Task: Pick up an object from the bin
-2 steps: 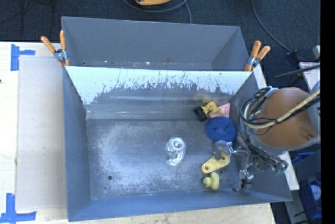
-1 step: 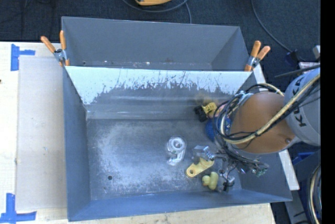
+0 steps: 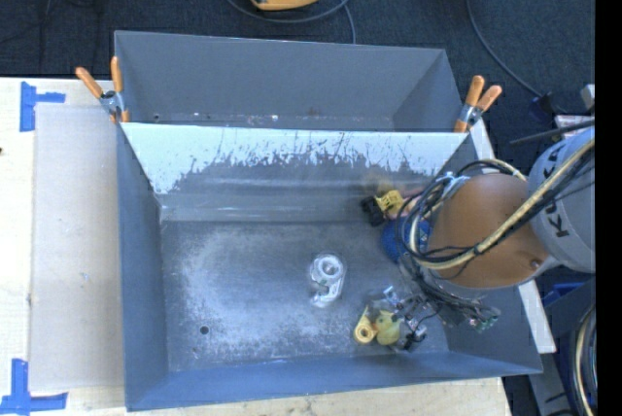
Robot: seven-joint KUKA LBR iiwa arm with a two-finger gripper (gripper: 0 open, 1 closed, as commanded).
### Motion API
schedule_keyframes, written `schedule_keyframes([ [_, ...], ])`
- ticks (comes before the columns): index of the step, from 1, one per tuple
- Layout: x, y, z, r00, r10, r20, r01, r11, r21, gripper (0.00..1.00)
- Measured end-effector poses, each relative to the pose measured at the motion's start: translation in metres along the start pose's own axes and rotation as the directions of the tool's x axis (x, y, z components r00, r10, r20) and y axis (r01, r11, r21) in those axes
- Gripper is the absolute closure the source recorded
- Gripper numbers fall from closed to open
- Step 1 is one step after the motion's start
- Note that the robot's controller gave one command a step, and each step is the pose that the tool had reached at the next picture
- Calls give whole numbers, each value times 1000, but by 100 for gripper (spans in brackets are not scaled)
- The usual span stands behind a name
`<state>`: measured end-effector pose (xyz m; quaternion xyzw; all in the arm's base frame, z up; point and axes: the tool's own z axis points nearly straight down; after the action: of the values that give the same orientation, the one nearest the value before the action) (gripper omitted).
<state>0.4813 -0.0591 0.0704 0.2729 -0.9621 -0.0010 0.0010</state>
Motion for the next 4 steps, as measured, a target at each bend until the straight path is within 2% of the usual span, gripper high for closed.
schedule_keyframes([
  [1, 10, 3, -9, 1000, 17, 1, -17, 1000, 0, 100],
  [2, 9, 2, -1, 1000, 10, 11, -10, 1000, 4, 100],
  [3, 5, 0, -16, 997, 72, 11, -72, 997, 3, 100],
  [4, -1, -1, -43, 997, 70, 13, -70, 998, 3, 100],
])
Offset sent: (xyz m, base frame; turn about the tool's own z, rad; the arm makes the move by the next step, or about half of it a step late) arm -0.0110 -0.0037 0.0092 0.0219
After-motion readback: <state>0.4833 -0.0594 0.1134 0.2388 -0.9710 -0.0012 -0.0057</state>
